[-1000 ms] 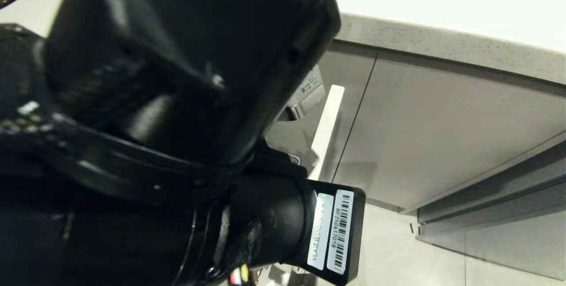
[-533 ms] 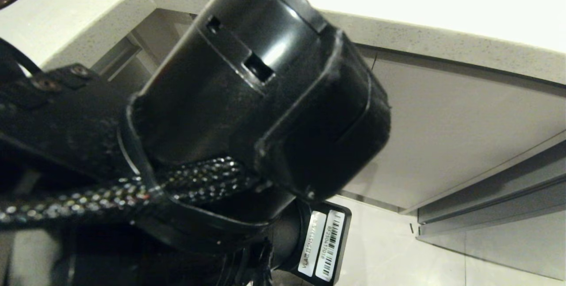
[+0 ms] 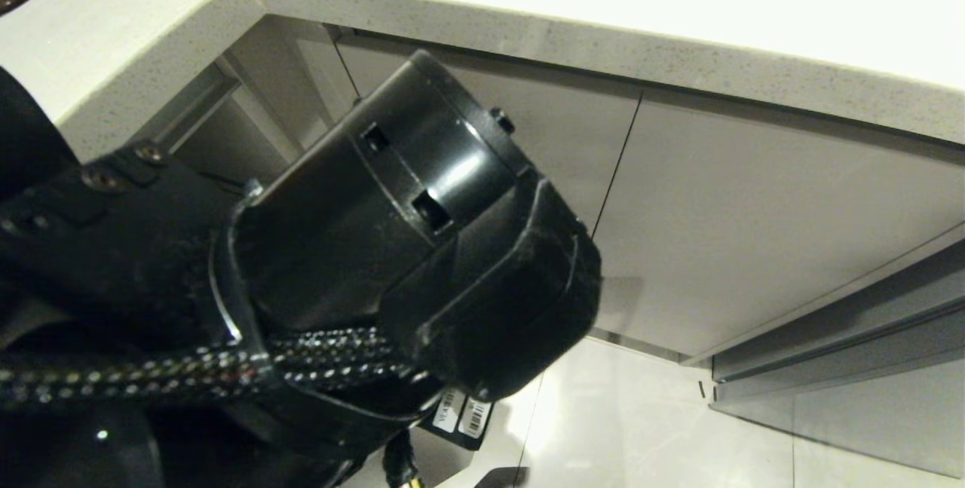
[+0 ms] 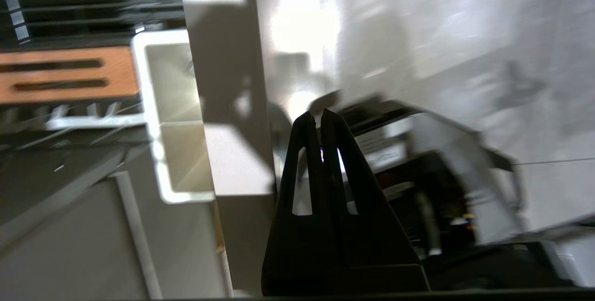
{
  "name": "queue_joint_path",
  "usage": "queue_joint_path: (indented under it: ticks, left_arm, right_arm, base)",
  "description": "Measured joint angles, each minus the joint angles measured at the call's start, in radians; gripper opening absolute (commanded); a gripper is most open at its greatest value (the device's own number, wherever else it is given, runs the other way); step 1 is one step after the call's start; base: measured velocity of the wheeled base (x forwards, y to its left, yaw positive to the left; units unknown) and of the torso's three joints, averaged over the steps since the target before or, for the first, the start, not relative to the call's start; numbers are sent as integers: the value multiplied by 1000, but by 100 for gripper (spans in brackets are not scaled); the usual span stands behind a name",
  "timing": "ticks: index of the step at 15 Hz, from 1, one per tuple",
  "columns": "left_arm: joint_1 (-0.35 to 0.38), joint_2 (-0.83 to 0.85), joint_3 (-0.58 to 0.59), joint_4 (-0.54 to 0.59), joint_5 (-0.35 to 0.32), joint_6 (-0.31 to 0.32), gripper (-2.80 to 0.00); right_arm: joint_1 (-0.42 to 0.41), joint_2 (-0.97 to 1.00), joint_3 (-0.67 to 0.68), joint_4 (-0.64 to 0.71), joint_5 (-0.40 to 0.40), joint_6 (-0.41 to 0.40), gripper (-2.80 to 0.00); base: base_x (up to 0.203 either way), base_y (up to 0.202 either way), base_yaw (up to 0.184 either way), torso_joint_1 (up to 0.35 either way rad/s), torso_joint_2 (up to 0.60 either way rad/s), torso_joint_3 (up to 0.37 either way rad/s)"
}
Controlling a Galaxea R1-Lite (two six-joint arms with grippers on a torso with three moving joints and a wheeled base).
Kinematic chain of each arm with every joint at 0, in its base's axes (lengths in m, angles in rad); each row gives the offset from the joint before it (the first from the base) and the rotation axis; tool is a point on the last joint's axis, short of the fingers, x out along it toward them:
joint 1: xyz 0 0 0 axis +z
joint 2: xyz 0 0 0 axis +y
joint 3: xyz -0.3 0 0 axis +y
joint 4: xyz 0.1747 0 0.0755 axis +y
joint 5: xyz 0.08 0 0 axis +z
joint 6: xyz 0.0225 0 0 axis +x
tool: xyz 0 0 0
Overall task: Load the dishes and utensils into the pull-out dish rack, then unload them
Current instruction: Close the cupboard
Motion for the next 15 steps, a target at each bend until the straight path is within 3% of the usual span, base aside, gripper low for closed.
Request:
queue_joint_path:
  ticks: [8, 12, 15]
  left_arm:
    - [176, -24, -5, 67, 74, 53, -280]
    - [333, -26, -27, 63, 116, 88, -280]
    - [405, -29, -45, 60, 144, 95, -280]
  right_arm:
    - [0, 0, 0, 0, 0, 0, -280]
    - [0, 0, 0, 0, 0, 0, -280]
    - [0, 0, 0, 0, 0, 0, -280]
  base:
    - [0, 0, 0, 0, 0, 0]
    - [0, 0, 0, 0, 0, 0]
    - [0, 0, 0, 0, 0, 0]
